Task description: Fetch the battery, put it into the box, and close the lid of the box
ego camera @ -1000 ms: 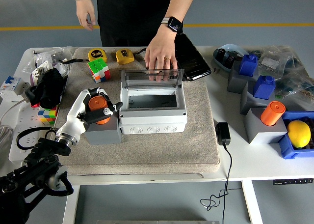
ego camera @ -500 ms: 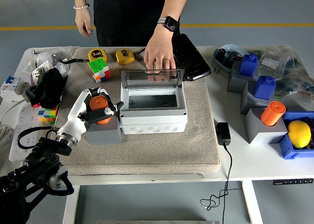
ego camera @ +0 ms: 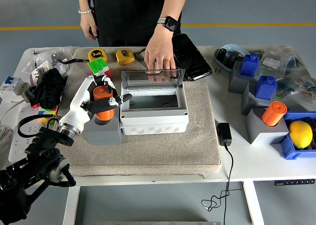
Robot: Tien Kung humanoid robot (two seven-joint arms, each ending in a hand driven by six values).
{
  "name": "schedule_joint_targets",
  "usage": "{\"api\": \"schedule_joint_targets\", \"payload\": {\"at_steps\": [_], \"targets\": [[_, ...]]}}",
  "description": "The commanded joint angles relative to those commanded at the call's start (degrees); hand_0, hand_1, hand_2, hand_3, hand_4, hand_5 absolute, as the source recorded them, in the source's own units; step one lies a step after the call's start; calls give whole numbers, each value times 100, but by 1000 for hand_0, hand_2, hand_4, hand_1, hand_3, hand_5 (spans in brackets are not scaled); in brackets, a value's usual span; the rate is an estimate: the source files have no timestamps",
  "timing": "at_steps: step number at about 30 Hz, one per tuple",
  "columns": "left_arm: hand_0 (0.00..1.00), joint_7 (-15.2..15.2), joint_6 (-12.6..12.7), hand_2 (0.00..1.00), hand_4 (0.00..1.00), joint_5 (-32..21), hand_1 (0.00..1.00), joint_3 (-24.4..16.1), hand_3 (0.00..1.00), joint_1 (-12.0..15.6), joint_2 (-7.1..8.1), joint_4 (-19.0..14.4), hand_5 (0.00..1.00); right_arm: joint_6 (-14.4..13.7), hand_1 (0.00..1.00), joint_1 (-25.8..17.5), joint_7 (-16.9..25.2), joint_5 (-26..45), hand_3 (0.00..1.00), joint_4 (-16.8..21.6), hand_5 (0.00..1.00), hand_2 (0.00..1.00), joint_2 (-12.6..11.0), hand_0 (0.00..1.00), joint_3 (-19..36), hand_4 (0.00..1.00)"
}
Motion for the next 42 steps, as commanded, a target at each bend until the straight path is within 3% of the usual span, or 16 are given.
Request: {"api": "schedule_joint_targets", "payload": {"at_steps": [5, 10, 17, 18, 23, 24, 27, 29, 30, 35, 36, 41, 42], "targets": [[2, 368, -47, 76, 998, 819, 20, 18, 107, -166, 80, -327, 118, -4, 701, 3, 0, 1, 722, 1, 620, 702, -6, 734, -10, 998], [2, 714, -14, 61, 998, 1842, 2, 284, 94, -534, 122, -496, 146, -10, 702, 17, 3, 9, 721, 3, 619, 702, -12, 732, -2, 998], [2, 1369, -1, 57, 998, 3443, 2, 1018, 87, -1238, 1, -299, 180, -11, 701, 20, -2, 9, 720, 10, 618, 702, -17, 731, -19, 998], [2, 1504, -34, 65, 998, 3704, 2, 1146, 88, -1348, -40, -247, 253, -12, 702, 17, -1, 19, 719, 11, 618, 701, -17, 732, -25, 998], [2, 1970, -60, 65, 998, 4698, 2, 1586, 88, -1746, -227, -60, 253, -13, 702, 8, -1, 46, 719, 16, 618, 701, -21, 732, -44, 998], [2, 2034, -59, 68, 998, 4821, 2, 1655, 99, -1813, -269, -22, 340, -12, 702, 7, -2, 49, 716, 17, 615, 702, -22, 732, -50, 998], [2, 2272, -40, 68, 998, 5261, 2, 1900, 99, -2026, -437, 136, 340, -12, 702, -1, -3, 55, 716, 19, 615, 702, -23, 732, -63, 998], [2, 2363, -13, 68, 998, 5389, 2, 2037, 99, -2138, -533, 248, 340, -12, 702, -5, -4, 60, 716, 20, 615, 702, -24, 732, -73, 998], [2, 2387, -6, 79, 998, 5432, 2, 2107, 115, -2198, -585, 320, 395, -13, 701, -3, -4, 63, 715, 20, 614, 701, -24, 732, -79, 998], [2, 2522, 78, 79, 998, 5558, 2, 2419, 115, -2491, -863, 750, 395, -17, 701, 3, -2, 77, 715, 26, 614, 701, -27, 732, -86, 998], [2, 2582, 86, 86, 998, 5565, 2, 2473, 143, -2552, -938, 874, 528, -16, 701, 3, -2, 79, 714, 28, 614, 701, -28, 732, -91, 998], [2, 2921, 74, 86, 998, 5576, 2, 2589, 143, -2745, -1246, 1369, 528, -16, 701, 0, -1, 97, 714, 33, 614, 701, -31, 732, -112, 998], [2, 3002, 60, 100, 998, 5610, 5, 2600, 161, -2778, -1313, 1473, 648, -17, 701, -2, 0, 101, 713, 33, 615, 701, -31, 732, -118, 998]]}}
